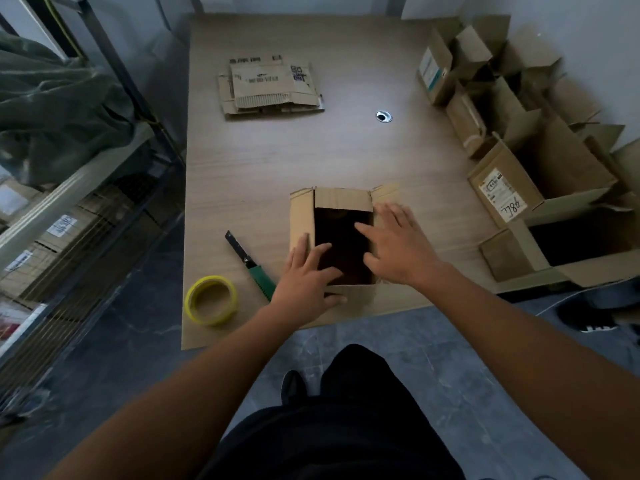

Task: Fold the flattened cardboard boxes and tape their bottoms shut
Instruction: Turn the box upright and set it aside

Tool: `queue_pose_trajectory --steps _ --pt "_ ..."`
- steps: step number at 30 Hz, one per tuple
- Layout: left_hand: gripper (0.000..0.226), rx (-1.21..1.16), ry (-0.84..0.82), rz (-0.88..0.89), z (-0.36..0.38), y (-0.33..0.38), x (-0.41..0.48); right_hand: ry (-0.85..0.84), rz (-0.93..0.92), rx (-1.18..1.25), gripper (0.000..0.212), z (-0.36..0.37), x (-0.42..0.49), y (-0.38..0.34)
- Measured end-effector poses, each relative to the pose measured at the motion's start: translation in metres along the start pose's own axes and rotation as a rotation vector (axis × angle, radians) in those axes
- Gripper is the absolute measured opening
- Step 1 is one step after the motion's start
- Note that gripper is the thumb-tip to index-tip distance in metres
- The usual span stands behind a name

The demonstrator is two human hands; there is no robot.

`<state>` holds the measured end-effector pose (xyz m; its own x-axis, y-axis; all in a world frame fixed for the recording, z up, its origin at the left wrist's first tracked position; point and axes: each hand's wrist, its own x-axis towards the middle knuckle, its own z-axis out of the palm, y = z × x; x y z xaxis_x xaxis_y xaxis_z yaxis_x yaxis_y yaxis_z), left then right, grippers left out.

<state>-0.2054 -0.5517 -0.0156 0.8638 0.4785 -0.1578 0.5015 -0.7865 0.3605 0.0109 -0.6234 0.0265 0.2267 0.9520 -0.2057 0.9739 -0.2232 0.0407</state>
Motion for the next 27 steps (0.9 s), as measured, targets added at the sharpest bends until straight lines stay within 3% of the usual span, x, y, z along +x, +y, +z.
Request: queue_pose_trajectory --steps 3,7,9,13,17,20,22,25,27 --pt "0.044 0.033 0.009 0.023 0.006 -0.003 0.004 -0.006 0.085 -0.076 0.071 -0.002 0.025 -0.001" --pt "0.047 0.051 0.01 0.046 0.006 -0.008 0.002 0.061 0.137 0.005 0.076 -0.002 0.064 0.002" --pt "0.057 0.001 0.014 0.035 0.005 -0.011 0.001 0.072 0.158 0.101 0.079 0.002 0.08 0.002" --pt "0.096 -0.116 0.03 -0.015 0.009 -0.007 0.005 0.029 0.28 0.338 0.064 0.016 0.1 -0.004" --pt "0.114 -0.345 0.008 -0.061 0.008 -0.001 0.004 0.004 0.309 0.513 0.06 0.017 0.099 -0.003" --pt "0.108 -0.645 0.155 -0.319 -0.008 0.006 0.002 0.049 0.242 0.525 0.068 0.005 0.078 0.001" --pt "0.103 -0.75 0.168 -0.539 -0.013 0.005 0.007 0.145 0.208 0.578 0.067 -0.002 0.054 0.003" --pt "0.103 -0.907 0.1 -0.65 -0.016 0.006 0.024 0.226 0.206 0.651 0.063 -0.012 0.023 0.019" --pt "0.097 -0.929 0.182 -0.679 -0.024 0.009 0.042 0.232 0.219 0.644 0.063 -0.018 0.019 0.043"
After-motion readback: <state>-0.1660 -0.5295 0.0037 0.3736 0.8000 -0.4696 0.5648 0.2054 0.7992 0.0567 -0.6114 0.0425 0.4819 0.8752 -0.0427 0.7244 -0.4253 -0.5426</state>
